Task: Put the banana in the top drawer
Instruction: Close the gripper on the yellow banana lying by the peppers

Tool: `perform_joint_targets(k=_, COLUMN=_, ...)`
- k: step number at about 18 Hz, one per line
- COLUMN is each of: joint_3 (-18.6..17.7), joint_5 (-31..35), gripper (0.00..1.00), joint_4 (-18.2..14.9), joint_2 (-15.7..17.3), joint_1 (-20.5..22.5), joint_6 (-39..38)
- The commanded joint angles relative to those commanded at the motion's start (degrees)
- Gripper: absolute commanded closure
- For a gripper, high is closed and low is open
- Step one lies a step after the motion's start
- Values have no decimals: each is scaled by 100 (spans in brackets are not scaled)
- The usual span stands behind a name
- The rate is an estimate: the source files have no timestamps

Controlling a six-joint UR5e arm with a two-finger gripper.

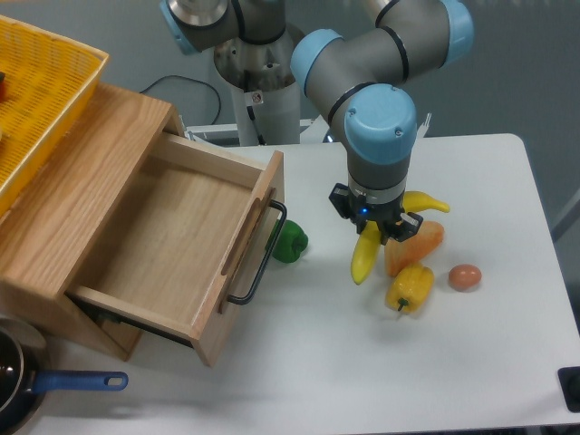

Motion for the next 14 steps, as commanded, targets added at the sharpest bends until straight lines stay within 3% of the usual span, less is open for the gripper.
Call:
perform_joint_targets(k=10, joint_3=158, joint_5=0, gripper=64, joint_4=-35, joint_2=62, joint_1=53, joint_6=-175)
perform_joint_targets(k=14, joint_3=193, joint_5=9, gripper=64, joint_4=-237, joint_2=167, joint_1=44, joint_6=-378)
